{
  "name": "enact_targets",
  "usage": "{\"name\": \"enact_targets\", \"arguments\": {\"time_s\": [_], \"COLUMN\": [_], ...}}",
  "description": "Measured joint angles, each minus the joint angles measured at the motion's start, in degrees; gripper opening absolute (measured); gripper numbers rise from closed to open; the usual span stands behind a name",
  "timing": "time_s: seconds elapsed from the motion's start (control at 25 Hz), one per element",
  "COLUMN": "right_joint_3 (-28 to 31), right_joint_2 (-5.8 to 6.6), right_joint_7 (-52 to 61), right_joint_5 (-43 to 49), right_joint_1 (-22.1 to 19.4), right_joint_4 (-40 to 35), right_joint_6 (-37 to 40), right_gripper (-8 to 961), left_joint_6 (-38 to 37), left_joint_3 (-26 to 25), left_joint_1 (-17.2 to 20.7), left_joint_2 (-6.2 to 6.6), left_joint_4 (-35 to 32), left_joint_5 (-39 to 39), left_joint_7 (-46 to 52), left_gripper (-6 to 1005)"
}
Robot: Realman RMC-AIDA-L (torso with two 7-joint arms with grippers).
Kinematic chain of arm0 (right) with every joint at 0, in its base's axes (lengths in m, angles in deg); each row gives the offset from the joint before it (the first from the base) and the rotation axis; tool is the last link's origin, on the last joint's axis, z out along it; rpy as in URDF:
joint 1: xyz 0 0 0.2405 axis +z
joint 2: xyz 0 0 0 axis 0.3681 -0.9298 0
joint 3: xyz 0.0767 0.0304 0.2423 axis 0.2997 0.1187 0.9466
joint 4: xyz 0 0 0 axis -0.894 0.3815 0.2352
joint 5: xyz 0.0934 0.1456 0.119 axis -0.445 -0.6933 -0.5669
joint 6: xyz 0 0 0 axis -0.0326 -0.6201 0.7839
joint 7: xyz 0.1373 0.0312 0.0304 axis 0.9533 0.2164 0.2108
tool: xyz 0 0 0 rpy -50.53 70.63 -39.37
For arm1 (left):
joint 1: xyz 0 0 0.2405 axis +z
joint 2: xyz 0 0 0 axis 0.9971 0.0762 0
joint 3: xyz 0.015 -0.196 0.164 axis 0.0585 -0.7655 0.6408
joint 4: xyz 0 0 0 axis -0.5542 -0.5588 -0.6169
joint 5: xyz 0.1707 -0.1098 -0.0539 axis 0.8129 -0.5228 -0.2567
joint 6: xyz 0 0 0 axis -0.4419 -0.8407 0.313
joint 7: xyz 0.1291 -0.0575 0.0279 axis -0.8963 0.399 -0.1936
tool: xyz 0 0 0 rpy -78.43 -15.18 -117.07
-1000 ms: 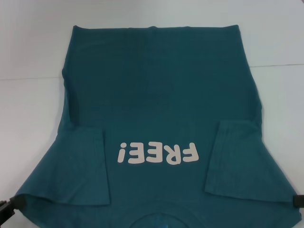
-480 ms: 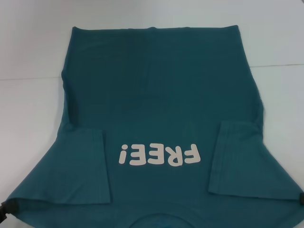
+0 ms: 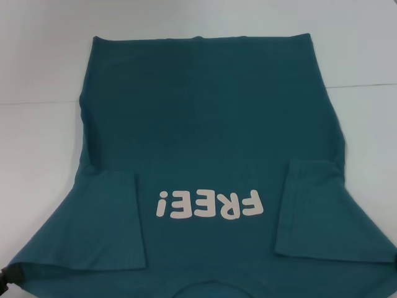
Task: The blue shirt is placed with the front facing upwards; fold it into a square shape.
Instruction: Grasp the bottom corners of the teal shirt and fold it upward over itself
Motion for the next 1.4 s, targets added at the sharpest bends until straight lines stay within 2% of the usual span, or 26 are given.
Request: {"name": "enact_targets", "arguments": {"time_s": [0.32,0.52,0.84,1.16,1.4], "right_joint_3": [1.5,1.59,1.6,1.61,1.7], "right_joint_2": [-0.43,0.1,0.67,0.75,0.92], "right_joint_7": [-1.41,-1.18,0.15,1.91,2.74], "right_joint_5": [-1.29,-5.13,-6.44,-10.12,-12.17], "right_joint_1": [1.05,3.38,8.54,11.29,13.39], "right_joint_4": [0.51,0.51,0.48,0.55,0.58], "right_joint_6": [0.33,0.3,-3.5,-9.48,-13.82], "right_gripper": [20,20,20,20,20], "left_joint_6": [-0.02,1.05,5.75,12.5,18.62], "left_joint_3": [0.0,-0.05,-0.05,-0.15,-0.17], "left_joint_1": [-1.71,-4.81,-11.31,-16.35,-21.92], "left_joint_2": [0.0,0.26,1.39,2.73,4.01], "left_joint_4": [0.39,0.64,2.63,5.46,8.23], "left_joint_5": [-0.39,-0.49,-0.55,-0.58,-0.58], "left_joint_7": [0.1,1.63,5.72,7.72,7.67], "left_gripper": [1,1,0,1,1]}}
